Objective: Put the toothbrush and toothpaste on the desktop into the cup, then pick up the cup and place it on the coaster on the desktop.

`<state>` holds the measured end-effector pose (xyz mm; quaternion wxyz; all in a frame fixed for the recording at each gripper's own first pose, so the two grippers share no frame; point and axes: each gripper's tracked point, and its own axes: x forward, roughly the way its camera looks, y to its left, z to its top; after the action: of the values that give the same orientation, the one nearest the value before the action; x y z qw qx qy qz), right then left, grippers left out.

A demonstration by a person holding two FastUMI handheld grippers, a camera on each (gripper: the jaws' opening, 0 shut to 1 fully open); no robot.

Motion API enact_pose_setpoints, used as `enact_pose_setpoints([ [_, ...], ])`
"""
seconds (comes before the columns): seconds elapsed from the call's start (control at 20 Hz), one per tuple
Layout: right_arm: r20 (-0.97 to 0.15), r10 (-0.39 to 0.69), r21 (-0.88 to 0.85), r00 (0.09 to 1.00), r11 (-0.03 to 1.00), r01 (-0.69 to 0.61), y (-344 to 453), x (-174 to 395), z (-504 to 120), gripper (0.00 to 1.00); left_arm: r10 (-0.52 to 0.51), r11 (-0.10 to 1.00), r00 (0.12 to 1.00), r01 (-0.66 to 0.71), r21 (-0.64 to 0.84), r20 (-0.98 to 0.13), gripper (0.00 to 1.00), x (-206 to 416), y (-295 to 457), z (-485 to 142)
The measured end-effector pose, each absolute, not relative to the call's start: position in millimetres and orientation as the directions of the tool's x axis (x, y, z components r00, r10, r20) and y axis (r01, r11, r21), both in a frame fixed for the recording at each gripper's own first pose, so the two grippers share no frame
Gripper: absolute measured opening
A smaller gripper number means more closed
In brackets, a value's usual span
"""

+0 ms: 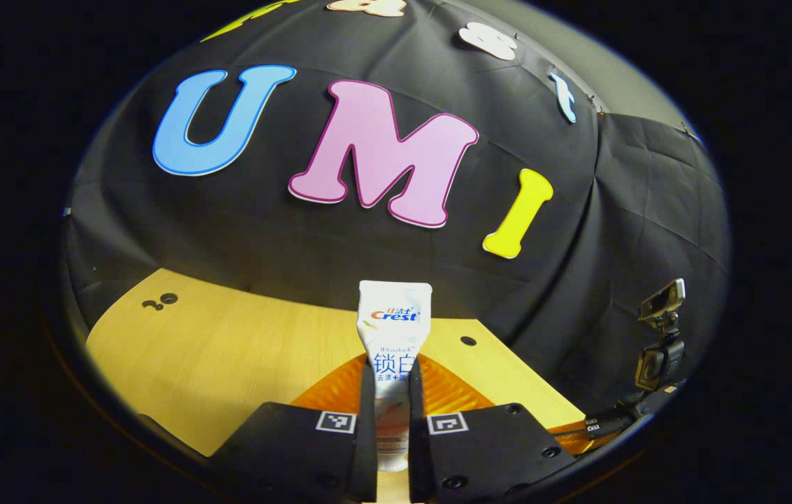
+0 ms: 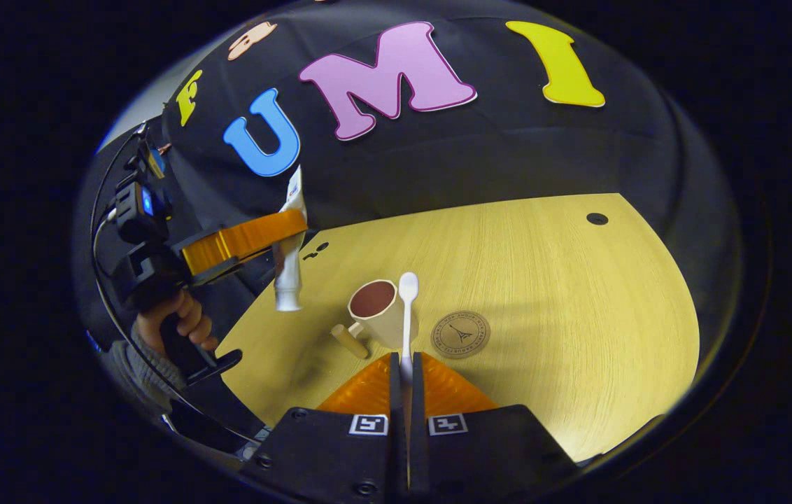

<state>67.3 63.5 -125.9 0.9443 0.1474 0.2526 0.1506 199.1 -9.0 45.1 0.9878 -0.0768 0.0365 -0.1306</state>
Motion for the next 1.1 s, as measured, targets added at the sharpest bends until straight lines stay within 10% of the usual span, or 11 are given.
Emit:
enact_pose_setpoints([
  [1.1,-0.436,0.327,0.372,0.838,0.914,-0.162,39,70,-120,0.06,-0.207,0.976,0.947,0.182,-0.123,-0.245,0.27,272,-8,-64],
])
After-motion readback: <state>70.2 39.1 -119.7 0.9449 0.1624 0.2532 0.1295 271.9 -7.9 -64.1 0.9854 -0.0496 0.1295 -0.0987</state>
